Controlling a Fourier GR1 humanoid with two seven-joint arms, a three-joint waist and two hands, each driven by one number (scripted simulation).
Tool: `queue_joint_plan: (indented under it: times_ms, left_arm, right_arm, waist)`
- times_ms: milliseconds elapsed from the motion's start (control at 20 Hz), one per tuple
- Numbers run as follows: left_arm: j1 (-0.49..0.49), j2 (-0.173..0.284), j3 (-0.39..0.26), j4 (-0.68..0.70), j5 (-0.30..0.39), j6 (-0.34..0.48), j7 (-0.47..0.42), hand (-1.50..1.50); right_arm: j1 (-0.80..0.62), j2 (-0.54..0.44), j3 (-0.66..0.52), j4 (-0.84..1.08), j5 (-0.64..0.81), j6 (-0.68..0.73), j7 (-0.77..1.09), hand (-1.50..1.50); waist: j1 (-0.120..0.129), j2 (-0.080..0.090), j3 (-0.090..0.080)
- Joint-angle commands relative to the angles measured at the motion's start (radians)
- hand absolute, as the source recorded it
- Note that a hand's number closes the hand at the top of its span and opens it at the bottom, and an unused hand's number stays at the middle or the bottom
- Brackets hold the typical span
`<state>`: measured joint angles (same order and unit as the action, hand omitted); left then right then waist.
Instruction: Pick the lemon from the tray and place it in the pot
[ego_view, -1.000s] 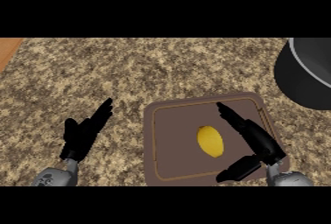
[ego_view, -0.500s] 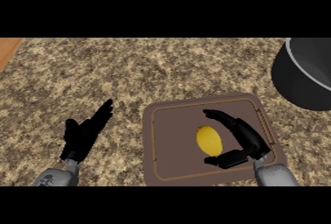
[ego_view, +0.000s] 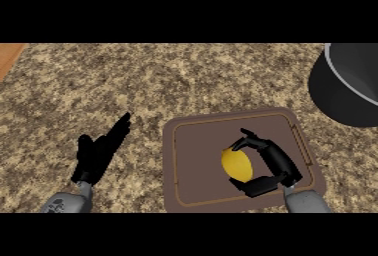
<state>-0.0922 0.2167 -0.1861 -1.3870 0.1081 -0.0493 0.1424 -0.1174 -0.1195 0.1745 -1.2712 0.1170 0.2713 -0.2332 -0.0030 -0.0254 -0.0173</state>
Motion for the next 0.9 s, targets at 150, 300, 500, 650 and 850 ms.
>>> queue_joint_plan:
  times_ms: [150, 300, 500, 650, 850]
  left_arm:
    - [0.014, -0.016, 0.024, 0.077, -0.022, -0.008, -0.076, 0.00]
    - [0.042, 0.015, 0.044, 0.005, 0.001, 0.008, -0.019, 0.00]
    - [0.083, 0.021, 0.060, -0.026, 0.013, 0.018, -0.019, 0.00]
    - [0.078, 0.025, 0.052, -0.009, 0.013, -0.008, -0.039, 0.00]
    - [0.050, 0.020, 0.032, -0.075, 0.013, -0.011, 0.035, 0.00]
  right_arm:
    - [0.020, 0.066, 0.007, 0.068, 0.034, -0.065, -0.109, 1.50]
    - [0.161, -0.076, -0.276, 0.027, -0.073, -0.191, -0.161, 1.50]
    - [0.215, -0.178, -0.549, 0.043, -0.171, -0.314, -0.165, 1.50]
    - [0.226, -0.243, -0.667, 0.081, -0.216, -0.336, -0.195, 1.50]
    - [0.287, -0.304, -0.749, 0.108, -0.215, -0.370, -0.210, 1.50]
  waist:
    - [0.003, 0.027, 0.017]
    - [-0.057, 0.022, 0.019]
    - [-0.111, 0.019, 0.021]
    - [-0.067, 0.028, 0.019]
    - [-0.013, 0.024, 0.018]
